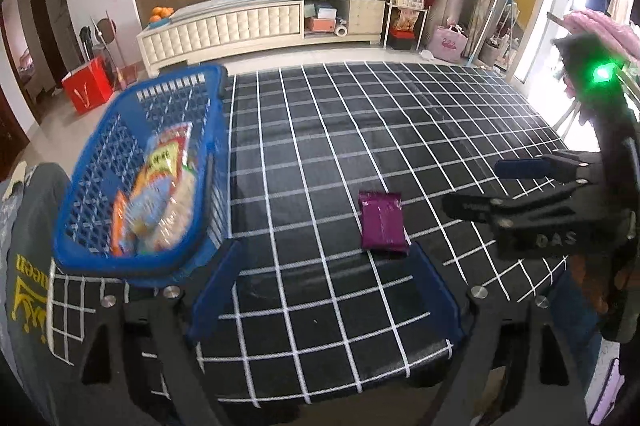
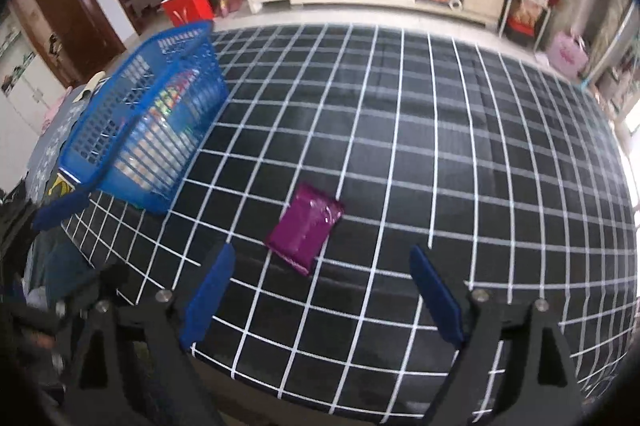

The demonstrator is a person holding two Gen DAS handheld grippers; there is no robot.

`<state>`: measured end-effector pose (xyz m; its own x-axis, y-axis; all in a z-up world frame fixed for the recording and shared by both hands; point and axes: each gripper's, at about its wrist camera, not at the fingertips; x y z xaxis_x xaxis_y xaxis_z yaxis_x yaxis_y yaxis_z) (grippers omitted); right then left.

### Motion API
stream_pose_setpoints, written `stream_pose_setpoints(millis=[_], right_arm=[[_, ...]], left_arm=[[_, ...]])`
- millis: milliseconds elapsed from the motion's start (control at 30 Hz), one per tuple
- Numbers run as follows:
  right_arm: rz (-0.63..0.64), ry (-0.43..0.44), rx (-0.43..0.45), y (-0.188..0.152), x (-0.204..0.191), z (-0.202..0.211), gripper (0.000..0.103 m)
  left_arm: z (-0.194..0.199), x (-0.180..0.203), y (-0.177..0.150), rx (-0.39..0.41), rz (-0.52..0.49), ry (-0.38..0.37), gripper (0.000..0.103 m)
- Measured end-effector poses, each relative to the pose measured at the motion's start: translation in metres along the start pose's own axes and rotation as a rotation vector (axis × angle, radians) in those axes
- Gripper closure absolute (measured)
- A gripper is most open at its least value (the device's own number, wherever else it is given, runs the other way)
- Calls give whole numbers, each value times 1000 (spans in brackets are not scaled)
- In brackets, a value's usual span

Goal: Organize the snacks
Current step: 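Reach the right gripper to the purple pouch on the mat and grasp it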

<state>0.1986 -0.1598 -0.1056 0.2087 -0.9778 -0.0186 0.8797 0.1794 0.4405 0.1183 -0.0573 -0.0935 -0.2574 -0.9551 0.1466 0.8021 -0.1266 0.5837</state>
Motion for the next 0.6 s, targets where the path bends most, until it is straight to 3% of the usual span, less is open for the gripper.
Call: stream_pose_setpoints(millis=[167, 267, 467, 600], right_arm=[[-24, -8, -52, -6, -1, -25, 12], [-38, 12, -84, -6, -4, -38, 12], [-51, 8, -134, -2, -13, -66, 12], [-52, -14, -161, 4, -18, -84, 12]], left_arm=[[-14, 3, -19, -33, 30, 28, 17], [-19, -4, -30, -36, 101, 45, 17], [-24, -9, -50, -1, 236, 184, 17], [-36, -13, -55, -34, 275, 216, 5]])
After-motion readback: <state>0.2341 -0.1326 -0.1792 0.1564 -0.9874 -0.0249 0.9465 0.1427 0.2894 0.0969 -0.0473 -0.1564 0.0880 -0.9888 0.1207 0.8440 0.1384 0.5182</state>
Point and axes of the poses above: each gripper's, at about its wrist camera, not at the fingertips, and z roughly against the way its jaws point, x to its right, y to its top, and after that the axes turned 7 degrees about -y, right-handed
